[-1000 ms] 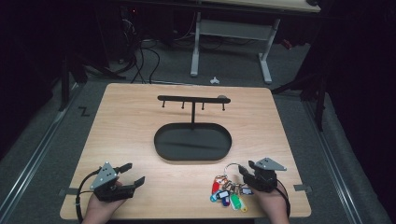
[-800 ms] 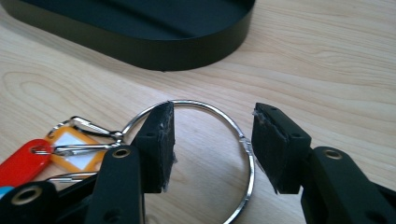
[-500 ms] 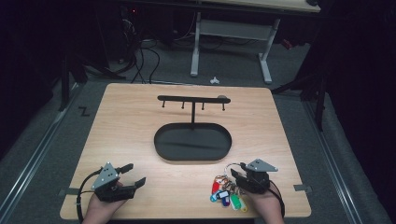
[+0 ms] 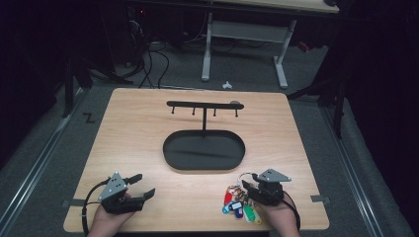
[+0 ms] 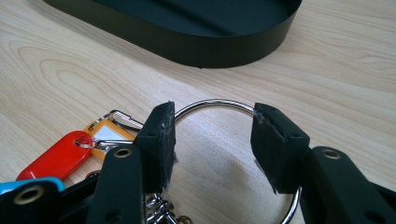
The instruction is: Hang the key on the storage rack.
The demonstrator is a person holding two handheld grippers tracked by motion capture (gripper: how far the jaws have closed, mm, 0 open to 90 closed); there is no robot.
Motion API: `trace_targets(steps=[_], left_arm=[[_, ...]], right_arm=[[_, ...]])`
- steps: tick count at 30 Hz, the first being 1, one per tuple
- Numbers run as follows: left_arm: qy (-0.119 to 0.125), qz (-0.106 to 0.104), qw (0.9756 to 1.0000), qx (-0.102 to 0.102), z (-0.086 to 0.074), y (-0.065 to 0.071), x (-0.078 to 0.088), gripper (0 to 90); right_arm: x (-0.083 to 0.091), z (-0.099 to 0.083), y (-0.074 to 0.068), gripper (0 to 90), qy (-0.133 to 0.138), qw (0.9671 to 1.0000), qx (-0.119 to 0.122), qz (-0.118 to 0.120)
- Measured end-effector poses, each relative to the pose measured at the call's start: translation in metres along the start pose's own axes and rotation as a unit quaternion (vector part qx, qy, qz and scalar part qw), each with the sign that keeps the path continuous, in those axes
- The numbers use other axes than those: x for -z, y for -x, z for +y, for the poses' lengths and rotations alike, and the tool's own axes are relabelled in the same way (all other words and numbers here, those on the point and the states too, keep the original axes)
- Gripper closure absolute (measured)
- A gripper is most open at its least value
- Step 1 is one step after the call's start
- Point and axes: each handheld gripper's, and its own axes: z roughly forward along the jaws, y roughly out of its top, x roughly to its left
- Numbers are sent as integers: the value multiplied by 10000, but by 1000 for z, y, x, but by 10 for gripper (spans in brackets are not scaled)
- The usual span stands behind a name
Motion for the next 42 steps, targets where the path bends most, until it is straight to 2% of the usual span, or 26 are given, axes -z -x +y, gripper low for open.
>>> trace_targets(steps=[15,21,26,32,34,38,42], left_arm=[[-25,-5,10000,-32,0,0,0,272],[-39,2,10000,-46,1,0,0,273],[-53,7,10000,-67,1,0,0,274],[-57,20,10000,-61,0,-1,0,275],[-65,26,10000,-65,0,-1,1,275],[-62,19,10000,-71,0,-1,1,275],[-86,-9,9999,-93,0,0,0,276]], right_arm=[[7,2,4,525,-259,9996,-63,-14],[12,3,9,534,-447,9989,-145,-45],[19,3,11,530,-621,9980,-84,-103],[25,4,17,524,-758,9970,-159,-39],[27,5,19,520,-823,9963,-257,-24],[28,10,24,509,-1029,9942,-303,-29],[29,17,21,501,-1418,9899,-31,-11]])
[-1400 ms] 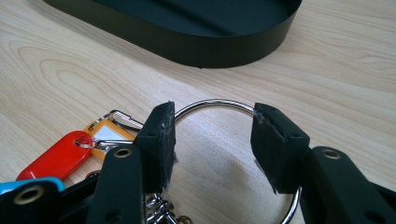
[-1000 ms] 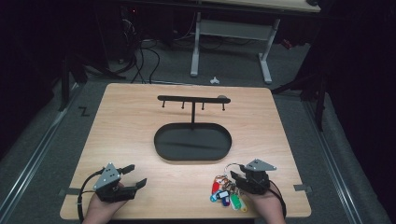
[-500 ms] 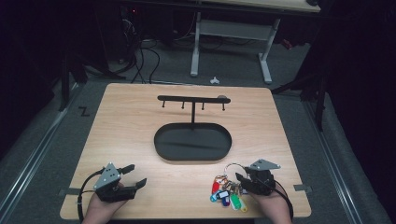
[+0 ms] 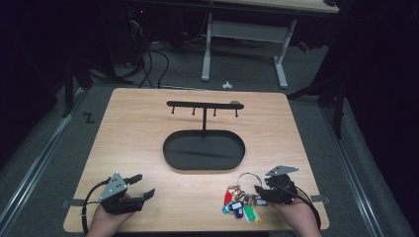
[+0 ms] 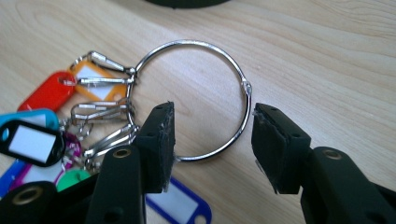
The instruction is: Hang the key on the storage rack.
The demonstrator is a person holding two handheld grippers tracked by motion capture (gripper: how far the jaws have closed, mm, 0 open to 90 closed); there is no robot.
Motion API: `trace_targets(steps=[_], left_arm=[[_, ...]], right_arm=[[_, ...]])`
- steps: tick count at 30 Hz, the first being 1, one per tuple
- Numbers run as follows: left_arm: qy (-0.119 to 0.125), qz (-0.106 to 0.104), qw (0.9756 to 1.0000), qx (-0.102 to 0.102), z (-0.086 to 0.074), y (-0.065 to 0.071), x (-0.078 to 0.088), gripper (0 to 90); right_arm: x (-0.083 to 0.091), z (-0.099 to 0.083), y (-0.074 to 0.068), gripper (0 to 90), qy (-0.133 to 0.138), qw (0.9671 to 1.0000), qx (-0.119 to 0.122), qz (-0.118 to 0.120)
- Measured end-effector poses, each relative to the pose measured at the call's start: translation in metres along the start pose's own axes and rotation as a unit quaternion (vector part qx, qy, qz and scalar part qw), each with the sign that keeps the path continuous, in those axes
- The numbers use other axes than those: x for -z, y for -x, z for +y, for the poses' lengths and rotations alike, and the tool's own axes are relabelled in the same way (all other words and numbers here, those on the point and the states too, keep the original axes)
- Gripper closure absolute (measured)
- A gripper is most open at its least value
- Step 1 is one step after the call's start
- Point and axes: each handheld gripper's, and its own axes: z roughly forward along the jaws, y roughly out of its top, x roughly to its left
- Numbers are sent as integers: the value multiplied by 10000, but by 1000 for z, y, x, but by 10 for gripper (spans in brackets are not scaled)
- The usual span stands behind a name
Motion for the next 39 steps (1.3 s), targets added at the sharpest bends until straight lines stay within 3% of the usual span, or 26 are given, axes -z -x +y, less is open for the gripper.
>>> trace_targets(steps=[5,13,14,17,19,21,22,25,26,27,29,36,39], left_arm=[[-14,-6,10000,-37,0,2,-1,276],[-35,-2,10000,-68,0,2,-1,277],[-46,-7,10000,-77,0,3,-1,277],[-57,-5,9999,-96,0,3,-1,278],[-78,-4,9999,-123,0,4,-2,278],[-94,-8,9999,-139,0,4,-2,279],[-101,-7,9998,-149,0,4,-2,280],[-101,-11,9998,-180,0,5,-2,280],[-110,-18,9998,-189,0,5,-3,280],[-110,-18,9998,-189,0,5,-3,281],[-123,-25,9997,-194,0,5,-3,281],[-152,-11,9996,-250,0,6,-3,283],[-166,-13,9996,-247,0,6,-4,284]], right_arm=[[0,9,3,501,-502,9981,-311,181],[-7,21,5,520,-1125,9921,-495,240],[-9,25,5,532,-1298,9896,-591,201],[-9,29,6,549,-1430,9870,-709,182],[-13,33,7,565,-1640,9831,-796,153],[-14,33,8,573,-1669,9827,-793,144],[-17,34,10,593,-1862,9774,-992,97],[-20,33,11,600,-1960,9746,-1082,116],[-23,33,11,604,-2075,9711,-1170,154],[-23,33,11,604,-2075,9711,-1170,154],[-25,35,12,613,-2172,9674,-1296,142],[-31,43,11,665,-2329,9638,-1294,75],[-33,45,10,682,-2366,9642,-1194,-24]])
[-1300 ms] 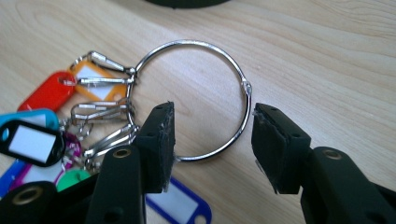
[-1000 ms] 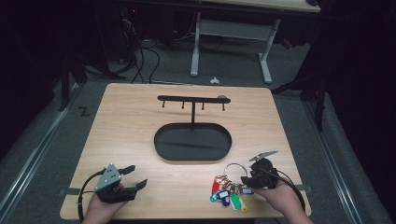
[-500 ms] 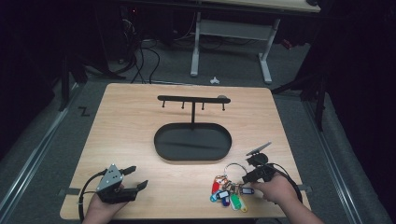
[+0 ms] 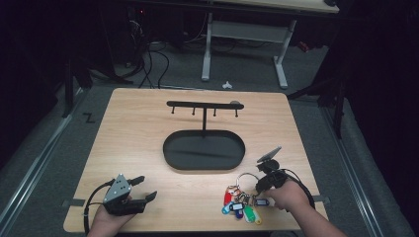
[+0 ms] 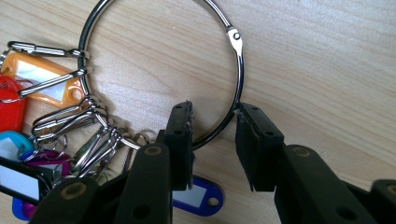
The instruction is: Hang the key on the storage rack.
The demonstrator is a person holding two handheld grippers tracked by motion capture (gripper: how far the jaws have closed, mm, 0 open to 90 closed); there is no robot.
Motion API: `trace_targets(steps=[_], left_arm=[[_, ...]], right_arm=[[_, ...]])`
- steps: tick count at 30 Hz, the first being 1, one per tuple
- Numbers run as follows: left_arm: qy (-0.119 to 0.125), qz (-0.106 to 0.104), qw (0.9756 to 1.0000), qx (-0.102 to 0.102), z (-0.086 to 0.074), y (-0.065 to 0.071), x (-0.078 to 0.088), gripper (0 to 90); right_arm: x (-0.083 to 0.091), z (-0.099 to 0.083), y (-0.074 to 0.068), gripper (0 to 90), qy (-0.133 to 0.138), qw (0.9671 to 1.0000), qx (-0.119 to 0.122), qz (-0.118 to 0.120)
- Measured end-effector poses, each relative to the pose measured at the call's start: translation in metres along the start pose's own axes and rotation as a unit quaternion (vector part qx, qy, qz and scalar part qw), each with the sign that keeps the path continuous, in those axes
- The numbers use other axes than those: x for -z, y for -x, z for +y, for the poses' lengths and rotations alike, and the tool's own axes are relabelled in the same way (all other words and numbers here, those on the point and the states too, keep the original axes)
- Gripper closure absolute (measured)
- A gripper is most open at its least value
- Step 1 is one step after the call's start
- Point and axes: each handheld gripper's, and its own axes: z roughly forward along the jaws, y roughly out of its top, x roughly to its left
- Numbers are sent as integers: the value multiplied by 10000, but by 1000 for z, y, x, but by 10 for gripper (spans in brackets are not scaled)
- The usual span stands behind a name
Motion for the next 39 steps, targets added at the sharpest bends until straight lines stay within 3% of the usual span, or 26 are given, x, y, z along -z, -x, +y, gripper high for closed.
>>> trace_targets(steps=[2,3,7,13,20,27,39], left_arm=[[-3,3,10000,12,0,0,0,284],[-4,2,10000,11,0,0,0,285],[-2,9,10000,5,0,1,0,285],[-43,10,10000,-31,0,1,-1,286],[-53,21,10000,-21,0,1,-1,286],[-71,16,10000,-39,0,1,-1,287],[-78,2,10000,-40,0,2,-2,288]], right_arm=[[0,0,0,694,2,10000,40,-21],[0,1,-2,760,-43,9996,179,-190],[-1,4,-3,854,-70,9991,312,-286],[-2,9,-6,862,58,9967,632,-501],[-2,18,-2,857,12,9973,577,-458],[-2,20,3,812,-122,9981,540,-269],[-3,22,-1,864,-199,9932,1099,-335]])
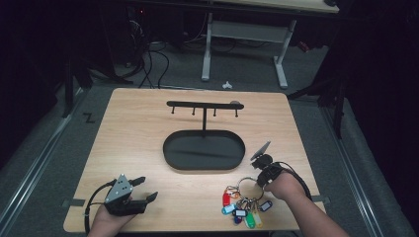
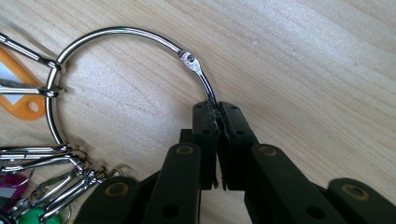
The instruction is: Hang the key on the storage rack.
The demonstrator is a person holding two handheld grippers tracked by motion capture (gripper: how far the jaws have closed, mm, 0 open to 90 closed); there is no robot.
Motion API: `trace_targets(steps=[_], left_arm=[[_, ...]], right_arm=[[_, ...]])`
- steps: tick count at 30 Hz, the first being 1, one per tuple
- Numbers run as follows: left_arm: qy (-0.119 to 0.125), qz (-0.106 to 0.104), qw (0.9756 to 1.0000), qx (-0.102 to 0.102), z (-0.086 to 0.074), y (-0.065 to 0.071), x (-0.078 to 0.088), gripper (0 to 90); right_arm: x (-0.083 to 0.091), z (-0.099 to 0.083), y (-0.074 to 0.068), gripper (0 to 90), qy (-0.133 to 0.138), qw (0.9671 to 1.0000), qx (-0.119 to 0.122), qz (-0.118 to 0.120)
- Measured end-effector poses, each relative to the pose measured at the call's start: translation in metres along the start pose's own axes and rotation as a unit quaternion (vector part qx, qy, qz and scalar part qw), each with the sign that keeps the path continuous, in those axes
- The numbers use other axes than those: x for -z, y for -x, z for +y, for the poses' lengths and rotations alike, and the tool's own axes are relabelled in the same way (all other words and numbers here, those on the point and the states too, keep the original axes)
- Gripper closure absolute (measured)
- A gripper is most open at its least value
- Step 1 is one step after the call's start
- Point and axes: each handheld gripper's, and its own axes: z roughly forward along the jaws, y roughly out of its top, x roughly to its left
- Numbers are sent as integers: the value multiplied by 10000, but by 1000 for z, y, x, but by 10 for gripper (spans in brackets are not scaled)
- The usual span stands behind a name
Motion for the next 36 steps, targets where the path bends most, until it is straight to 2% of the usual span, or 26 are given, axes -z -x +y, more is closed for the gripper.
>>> trace_targets(steps=[6,10,14,15,17,21,22,24,28,36], left_arm=[[-9,13,10000,3,0,-1,0,288],[-11,9,10000,16,0,-1,0,288],[-28,-4,10000,10,0,-1,0,288],[-28,-4,10000,10,0,-1,0,288],[-27,-12,10000,-10,0,0,0,288],[-28,-13,10000,-14,0,0,-1,288],[-29,-15,10000,-13,0,0,-1,288],[-29,-18,10000,-12,0,0,-1,288],[-31,-29,10000,-6,0,0,-1,288],[-45,-38,10000,-10,0,0,-1,288]], right_arm=[[0,0,-2,868,2,9997,219,-70],[3,0,-1,868,-46,9996,268,-20],[21,-3,3,868,74,9996,255,-2],[21,-3,3,868,74,9996,255,-2],[32,-4,6,868,160,9996,189,138],[43,-5,7,869,237,9994,214,107],[52,-6,7,869,292,9993,222,100],[56,-6,7,870,309,9992,240,87],[76,-7,4,874,421,9986,310,90],[98,-6,-1,876,436,9980,447,-97]])
